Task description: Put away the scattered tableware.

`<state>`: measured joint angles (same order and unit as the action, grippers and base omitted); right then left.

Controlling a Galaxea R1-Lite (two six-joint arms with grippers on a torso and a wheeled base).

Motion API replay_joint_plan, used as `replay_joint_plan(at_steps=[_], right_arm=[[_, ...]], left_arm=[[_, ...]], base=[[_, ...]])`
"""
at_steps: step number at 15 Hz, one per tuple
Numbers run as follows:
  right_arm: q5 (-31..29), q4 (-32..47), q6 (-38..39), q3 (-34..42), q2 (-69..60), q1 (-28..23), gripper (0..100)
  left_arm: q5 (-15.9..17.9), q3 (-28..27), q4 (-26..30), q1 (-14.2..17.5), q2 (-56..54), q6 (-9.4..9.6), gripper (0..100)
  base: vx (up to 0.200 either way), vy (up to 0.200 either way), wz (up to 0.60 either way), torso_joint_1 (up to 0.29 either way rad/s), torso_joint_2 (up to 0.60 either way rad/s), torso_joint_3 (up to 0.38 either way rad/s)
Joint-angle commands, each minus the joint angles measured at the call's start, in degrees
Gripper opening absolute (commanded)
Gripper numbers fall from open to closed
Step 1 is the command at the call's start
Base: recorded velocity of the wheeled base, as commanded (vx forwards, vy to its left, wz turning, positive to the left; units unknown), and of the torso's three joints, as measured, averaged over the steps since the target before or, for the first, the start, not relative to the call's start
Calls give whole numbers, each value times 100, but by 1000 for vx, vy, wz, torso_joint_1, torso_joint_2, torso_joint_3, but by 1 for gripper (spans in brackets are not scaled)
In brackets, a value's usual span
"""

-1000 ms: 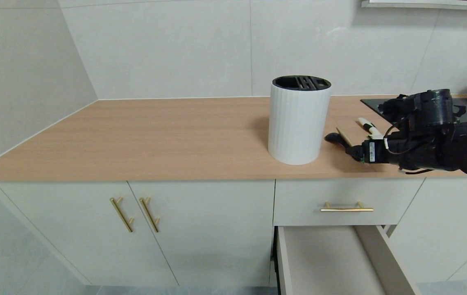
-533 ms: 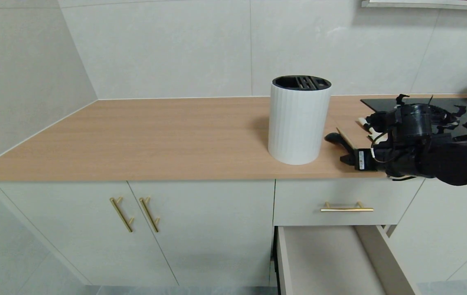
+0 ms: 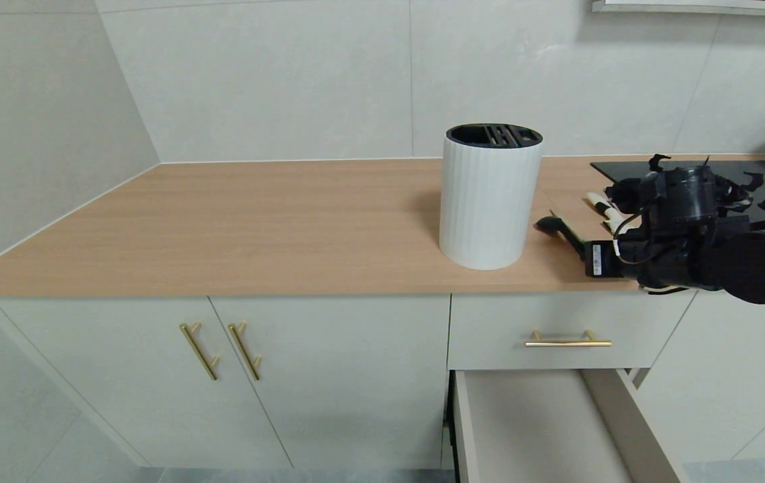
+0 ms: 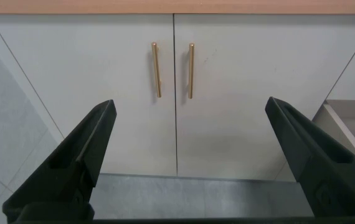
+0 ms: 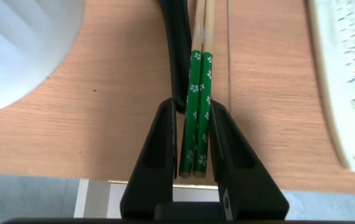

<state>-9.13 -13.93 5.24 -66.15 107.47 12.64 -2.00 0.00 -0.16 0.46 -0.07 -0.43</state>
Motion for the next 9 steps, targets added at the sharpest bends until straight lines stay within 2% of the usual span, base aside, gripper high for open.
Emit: replay_joint_plan(at_steps=[1,9], right_arm=[[-1,-4,-6,49,-209,1,0],[8,31,-32,84,-33,1,0]], left_arm=[[-2,0,-2,6,7,-1,100],[-2,0,-2,-2,7,-1,100]], base=[[0,0,0,0,0,0],[0,0,0,0,0,0]])
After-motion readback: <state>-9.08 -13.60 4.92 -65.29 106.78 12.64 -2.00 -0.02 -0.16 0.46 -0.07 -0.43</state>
